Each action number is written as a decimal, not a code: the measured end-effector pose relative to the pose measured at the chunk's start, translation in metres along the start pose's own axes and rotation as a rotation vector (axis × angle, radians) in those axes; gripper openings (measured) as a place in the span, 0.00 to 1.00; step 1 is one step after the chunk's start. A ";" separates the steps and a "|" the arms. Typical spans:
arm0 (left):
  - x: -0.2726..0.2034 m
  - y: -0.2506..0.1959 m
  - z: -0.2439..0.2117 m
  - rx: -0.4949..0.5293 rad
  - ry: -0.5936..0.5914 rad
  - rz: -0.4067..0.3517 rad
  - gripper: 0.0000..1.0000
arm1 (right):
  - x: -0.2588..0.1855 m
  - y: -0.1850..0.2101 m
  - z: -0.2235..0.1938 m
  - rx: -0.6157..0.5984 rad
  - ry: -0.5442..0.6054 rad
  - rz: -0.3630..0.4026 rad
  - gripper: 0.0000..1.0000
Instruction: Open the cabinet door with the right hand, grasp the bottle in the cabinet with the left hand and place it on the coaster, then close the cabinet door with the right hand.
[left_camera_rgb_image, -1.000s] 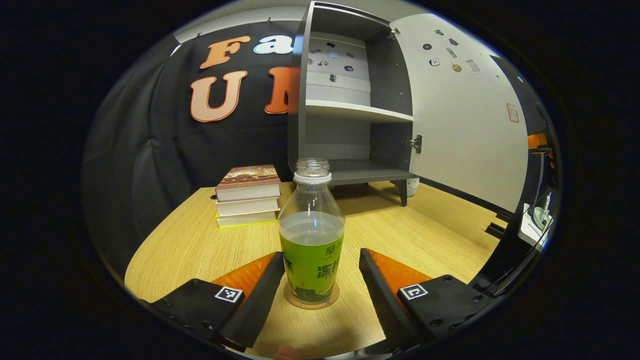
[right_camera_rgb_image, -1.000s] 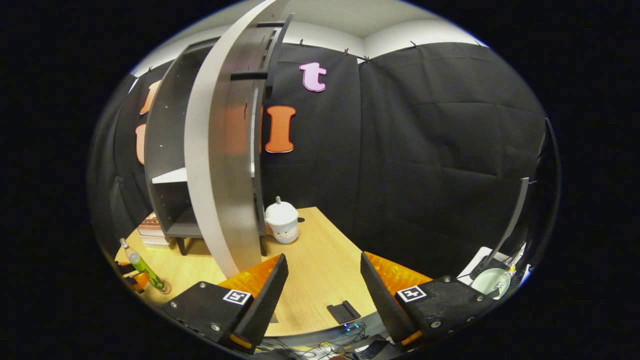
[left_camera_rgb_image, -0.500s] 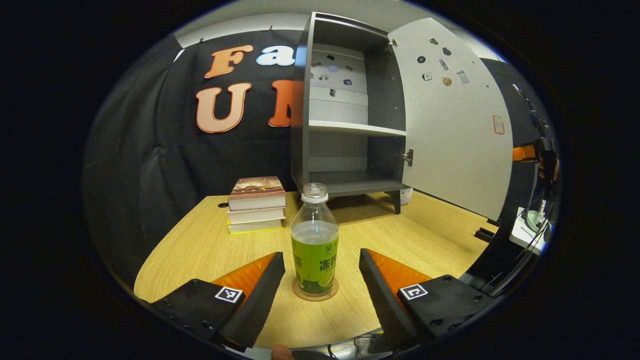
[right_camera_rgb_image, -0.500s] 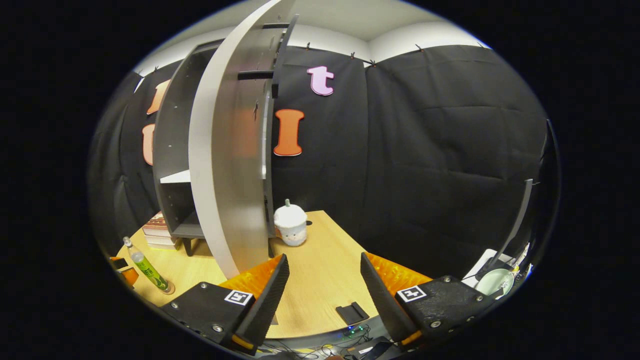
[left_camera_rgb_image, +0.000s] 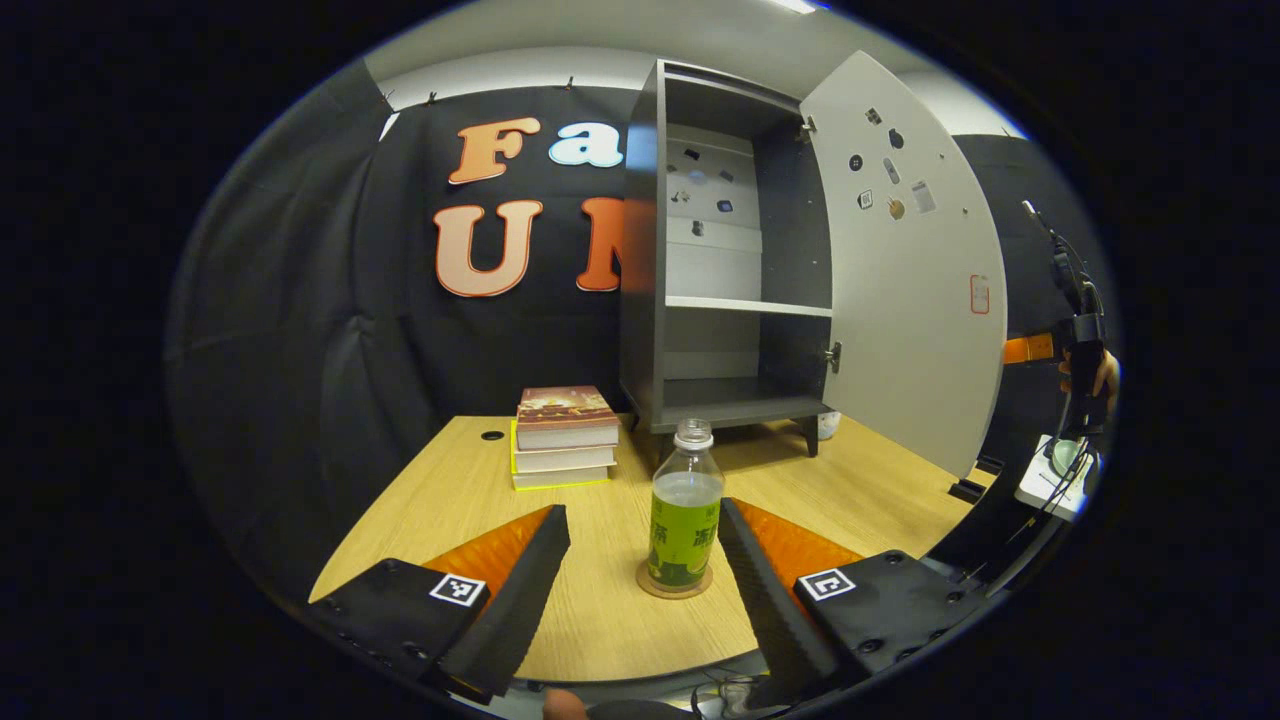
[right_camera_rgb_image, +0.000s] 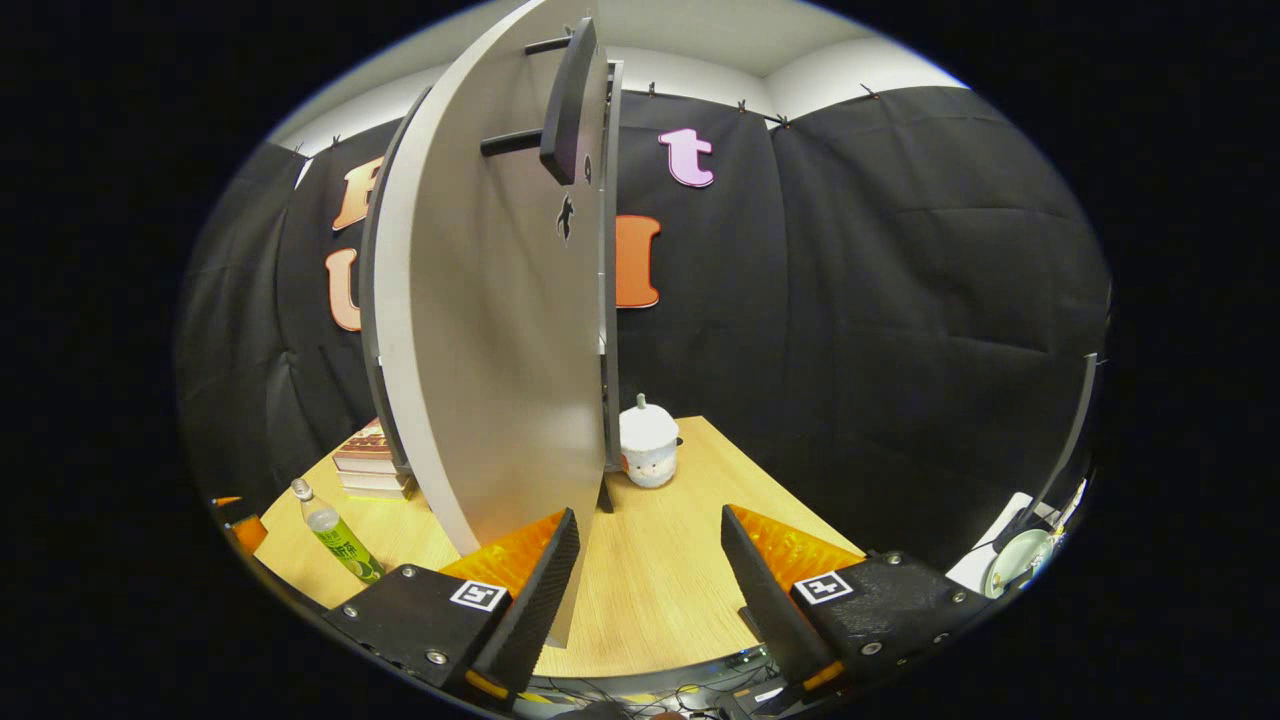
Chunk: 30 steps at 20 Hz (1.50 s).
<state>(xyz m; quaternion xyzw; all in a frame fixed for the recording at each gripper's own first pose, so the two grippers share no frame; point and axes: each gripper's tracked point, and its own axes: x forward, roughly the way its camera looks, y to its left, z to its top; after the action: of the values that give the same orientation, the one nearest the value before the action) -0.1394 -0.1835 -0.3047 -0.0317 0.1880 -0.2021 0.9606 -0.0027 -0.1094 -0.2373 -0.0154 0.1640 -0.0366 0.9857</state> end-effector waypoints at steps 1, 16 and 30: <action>-0.002 0.006 0.004 -0.002 -0.006 0.009 0.98 | 0.000 0.004 -0.001 0.000 0.001 0.006 0.89; -0.040 0.132 0.122 -0.030 -0.205 0.260 0.98 | 0.033 0.135 0.010 0.081 0.004 0.265 0.89; -0.078 0.198 0.166 -0.008 -0.273 0.373 0.96 | 0.095 0.235 0.040 0.058 -0.028 0.359 0.92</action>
<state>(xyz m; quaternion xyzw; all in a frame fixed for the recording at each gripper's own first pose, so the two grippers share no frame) -0.0691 0.0268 -0.1504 -0.0271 0.0594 -0.0141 0.9978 0.1155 0.1182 -0.2401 0.0418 0.1492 0.1353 0.9786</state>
